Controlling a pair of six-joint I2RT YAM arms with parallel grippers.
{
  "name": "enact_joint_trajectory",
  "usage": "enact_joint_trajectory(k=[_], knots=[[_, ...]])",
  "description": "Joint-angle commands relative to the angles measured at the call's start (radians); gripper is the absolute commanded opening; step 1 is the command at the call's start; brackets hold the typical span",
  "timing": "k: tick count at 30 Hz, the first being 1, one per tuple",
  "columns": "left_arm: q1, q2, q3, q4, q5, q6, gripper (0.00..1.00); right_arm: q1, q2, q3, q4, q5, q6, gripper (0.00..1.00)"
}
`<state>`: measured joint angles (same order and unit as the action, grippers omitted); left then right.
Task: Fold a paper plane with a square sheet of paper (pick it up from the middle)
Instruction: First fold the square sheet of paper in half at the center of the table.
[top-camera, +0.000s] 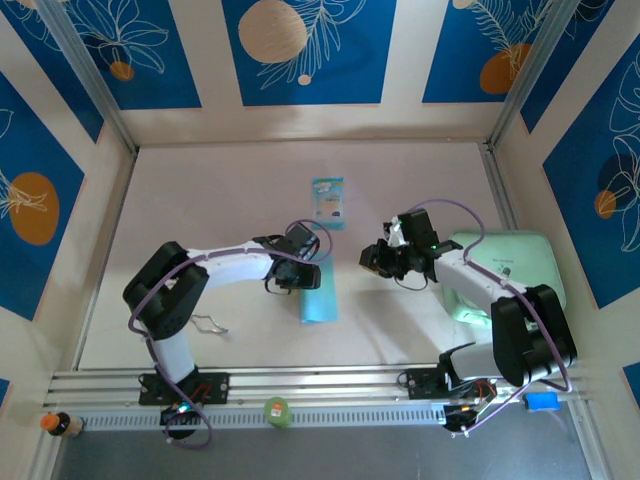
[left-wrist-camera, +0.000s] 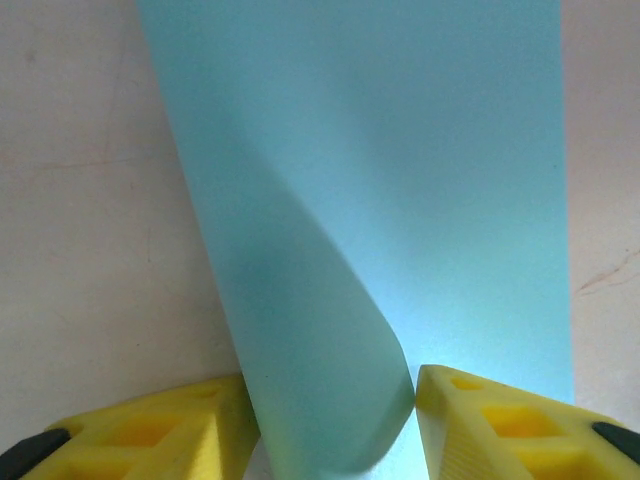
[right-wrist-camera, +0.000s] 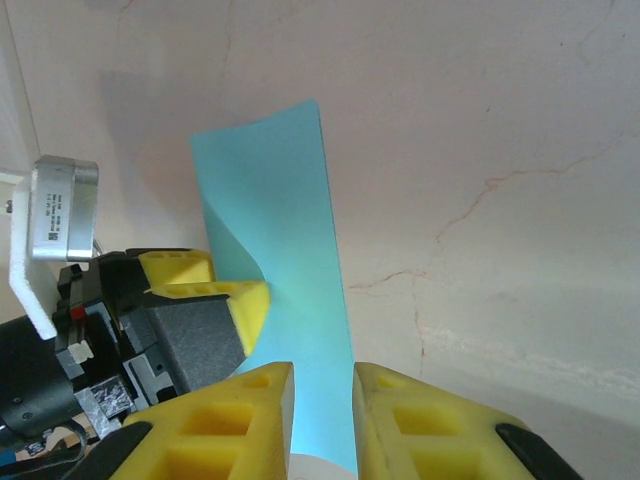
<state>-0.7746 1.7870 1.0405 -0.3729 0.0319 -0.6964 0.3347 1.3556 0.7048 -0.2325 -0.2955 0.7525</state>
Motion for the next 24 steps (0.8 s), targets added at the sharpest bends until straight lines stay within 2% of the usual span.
enact_joint_trajectory(k=[1, 7, 17, 24], knots=[[0.015, 0.061, 0.011, -0.084, -0.111, 0.044, 0.51, 0.008, 0.017, 0.02, -0.014, -0.025, 0.005, 0.23], [0.015, 0.074, 0.007, -0.05, -0.074, 0.003, 0.5, 0.018, 0.027, 0.025, -0.014, -0.022, 0.008, 0.23], [0.017, 0.061, -0.033, -0.01, -0.079, -0.077, 0.49, 0.024, 0.024, 0.019, -0.016, -0.019, 0.008, 0.23], [0.018, 0.074, -0.031, -0.01, -0.075, -0.074, 0.49, 0.024, 0.023, 0.018, -0.019, -0.017, 0.007, 0.23]])
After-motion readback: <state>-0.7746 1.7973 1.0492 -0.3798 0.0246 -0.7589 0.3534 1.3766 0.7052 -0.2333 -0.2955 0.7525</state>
